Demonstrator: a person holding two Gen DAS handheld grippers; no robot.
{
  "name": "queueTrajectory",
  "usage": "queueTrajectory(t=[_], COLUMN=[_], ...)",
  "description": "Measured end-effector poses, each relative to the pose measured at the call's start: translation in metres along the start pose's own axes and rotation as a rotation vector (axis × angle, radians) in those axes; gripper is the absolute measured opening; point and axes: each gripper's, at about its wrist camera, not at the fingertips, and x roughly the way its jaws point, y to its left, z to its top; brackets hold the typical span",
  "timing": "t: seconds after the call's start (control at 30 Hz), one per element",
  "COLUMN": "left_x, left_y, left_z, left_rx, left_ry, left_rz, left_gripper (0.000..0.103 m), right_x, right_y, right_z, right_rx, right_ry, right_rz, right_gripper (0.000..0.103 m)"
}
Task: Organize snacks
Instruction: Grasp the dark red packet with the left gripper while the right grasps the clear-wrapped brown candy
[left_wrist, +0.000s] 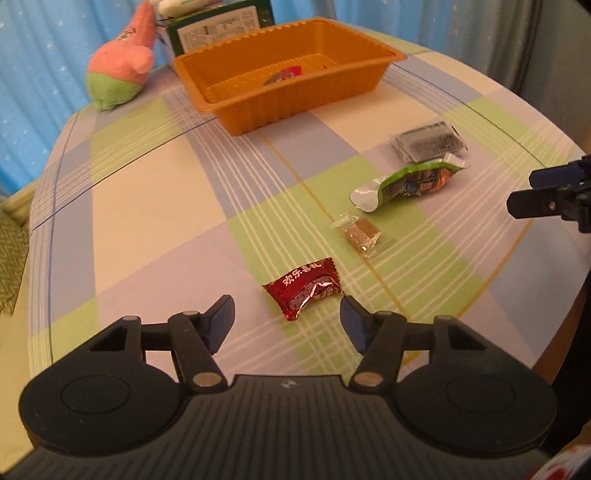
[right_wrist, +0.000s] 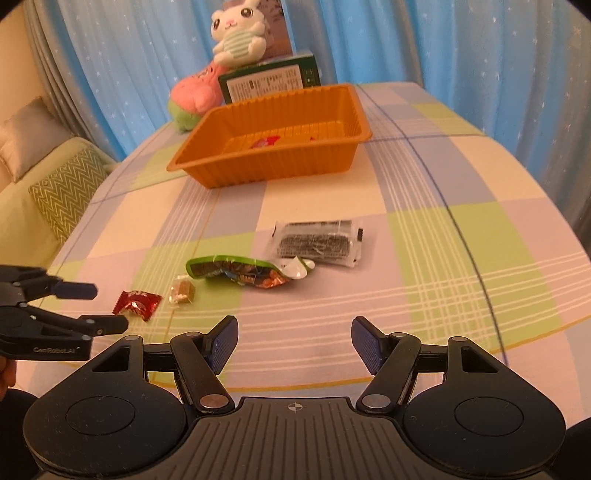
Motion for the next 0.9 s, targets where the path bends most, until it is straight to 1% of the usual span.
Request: queueTrajectory(t=[0.13,0.2,0.27,0.3,0.33,0.37,0.47,0.6,0.77,0.9], left_x=[0.014,0.018,0.019,0.02,0.02,0.021,0.019,0.015,-0.004,-0.02], left_y=[0.004,0.009,0.013,0.015,0.016,0.017,0.016,0.022,0.038,0.05], left_z=[0.005,0.008,0.011,0.012,0.012,0.013,0.013,0.012,0.006,0.001], left_rx=[0.032,0.02,0.003,-0.009,-0.027,-0.049,-0.074,-0.166,-0.285,-0.369], left_ry=[0.006,-0.003,-0.006,-0.004,0.001,0.006,0.01,0.014,-0.031,-0.07], left_rz=[-0.017,-0.038,-0.069,-0.087,-0.101,-0.111,-0.109,-0.084,-0.032,-0.009], left_gripper=[0.056,0.053,0.048,0.042,0.038,0.036,0.023,0.022,0.022,0.022], right_x=[0.009,0.012,0.015,0.016,0.018,0.019,0.024,0.03,0.046,0.061], right_y=[0.003,0.004,0.006,0.007,0.008,0.009,0.015,0.028,0.051,0.074], right_z=[-0.001,-0.002,-0.002,-0.002,-0.002,-0.002,-0.002,0.0,0.006,0.01], right_rx=[-0.006,-0.008,-0.012,-0.014,-0.015,-0.017,-0.024,-0.048,-0.092,-0.118], right_ry=[0.018,0.023,0.029,0.031,0.034,0.038,0.045,0.048,0.053,0.056], right_rz=[0.006,0.01,0.014,0.016,0.019,0.022,0.036,0.07,0.121,0.159], right_gripper=[0.068,0.068,0.068,0.068,0.068,0.068,0.068,0.068,0.068,0.067])
